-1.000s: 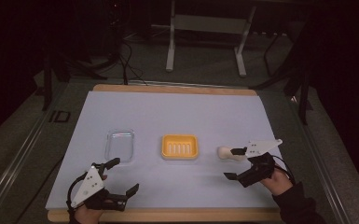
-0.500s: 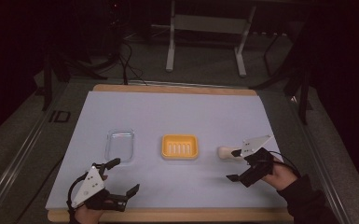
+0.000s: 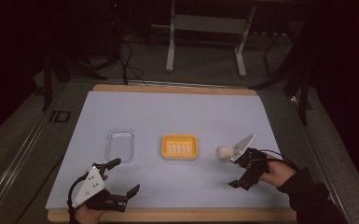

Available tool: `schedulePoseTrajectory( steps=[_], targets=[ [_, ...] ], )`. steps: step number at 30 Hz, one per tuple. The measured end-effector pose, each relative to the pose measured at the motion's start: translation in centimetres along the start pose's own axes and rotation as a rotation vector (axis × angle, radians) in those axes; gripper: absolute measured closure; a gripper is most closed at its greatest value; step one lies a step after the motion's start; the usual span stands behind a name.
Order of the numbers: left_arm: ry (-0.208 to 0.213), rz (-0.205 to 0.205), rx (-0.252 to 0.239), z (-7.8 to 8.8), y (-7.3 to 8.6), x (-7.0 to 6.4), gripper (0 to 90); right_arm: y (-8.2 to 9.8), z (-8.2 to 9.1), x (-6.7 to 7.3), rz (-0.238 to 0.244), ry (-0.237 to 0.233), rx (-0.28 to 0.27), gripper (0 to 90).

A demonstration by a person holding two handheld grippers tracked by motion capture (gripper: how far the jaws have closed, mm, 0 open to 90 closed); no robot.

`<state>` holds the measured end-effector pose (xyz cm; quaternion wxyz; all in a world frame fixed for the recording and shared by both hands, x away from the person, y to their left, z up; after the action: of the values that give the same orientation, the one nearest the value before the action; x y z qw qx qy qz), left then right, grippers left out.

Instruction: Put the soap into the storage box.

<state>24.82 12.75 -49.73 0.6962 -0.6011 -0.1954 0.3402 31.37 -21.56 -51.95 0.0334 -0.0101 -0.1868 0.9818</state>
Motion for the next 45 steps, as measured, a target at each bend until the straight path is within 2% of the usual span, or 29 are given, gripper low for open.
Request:
schedulePoseTrajectory(
  steps=[3, 7, 14, 21, 25, 27, 29, 32, 35, 38, 40, 41, 43, 45],
  targets=[
    [0.000, 0.000, 0.000, 0.0, 0.0, 0.0, 1.2, 0.1, -0.1, 0.3, 0.002, -0.027, 0.031, 12.8],
    [0.001, -0.001, 0.002, 0.0, 0.0, 0.0, 1.2, 0.6, -0.3, 0.9, 0.035, -0.086, 0.117, 12.7],
    [0.000, -0.007, 0.009, -0.1, 0.1, 0.0, 1.1, 1.0, -0.2, 1.0, 0.045, -0.107, 0.209, 14.0],
    [0.000, -0.009, 0.014, -0.1, 0.2, -0.1, 1.1, 1.0, -0.2, 0.5, 0.034, -0.100, 0.243, 12.9],
    [0.001, -0.007, 0.016, -0.1, 0.2, -0.1, 1.2, 1.4, -0.4, 0.2, 0.056, -0.104, 0.290, 12.9],
    [0.001, -0.006, 0.016, -0.1, 0.2, 0.0, 1.1, 1.6, -0.4, 0.2, 0.041, -0.117, 0.314, 13.1],
    [0.000, -0.005, 0.015, -0.1, 0.2, 0.0, 1.1, 1.8, -0.4, 0.2, 0.047, -0.125, 0.326, 13.0],
    [0.003, -0.005, 0.016, -0.2, 0.2, -0.1, 1.2, 2.1, -0.4, 0.4, 0.035, -0.160, 0.353, 12.6],
    [0.004, -0.007, 0.018, -0.2, 0.2, -0.1, 1.2, 2.5, -0.2, 0.5, 0.055, -0.171, 0.391, 13.1],
    [0.003, -0.008, 0.018, -0.2, 0.2, -0.1, 1.1, 2.6, -0.3, 0.7, 0.103, -0.161, 0.396, 13.4],
    [0.004, -0.007, 0.017, -0.2, 0.2, -0.1, 1.1, 2.7, -0.4, 0.6, 0.153, -0.135, 0.391, 13.7],
    [0.004, -0.008, 0.018, -0.2, 0.2, -0.1, 1.1, 2.7, -0.3, 0.7, 0.162, -0.138, 0.389, 13.7],
    [0.005, -0.008, 0.019, -0.2, 0.2, -0.1, 1.1, 2.5, -0.3, 0.7, 0.142, -0.154, 0.363, 13.7],
    [0.005, -0.008, 0.020, -0.2, 0.3, -0.1, 1.1, 2.3, -0.3, 0.5, 0.156, -0.150, 0.345, 13.8]
  ],
)
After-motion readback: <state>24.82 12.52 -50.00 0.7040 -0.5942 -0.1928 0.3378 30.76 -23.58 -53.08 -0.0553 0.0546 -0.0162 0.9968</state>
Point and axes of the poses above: each handheld gripper's, and its own axes: z roughly backward along the jaws, y roughly out of its underside, x roughly to its left, the point moved 9 cm from there along -z, roughly forward along the jaws, and after that the axes turned 10 degrees about z, right-handed, at the moved point
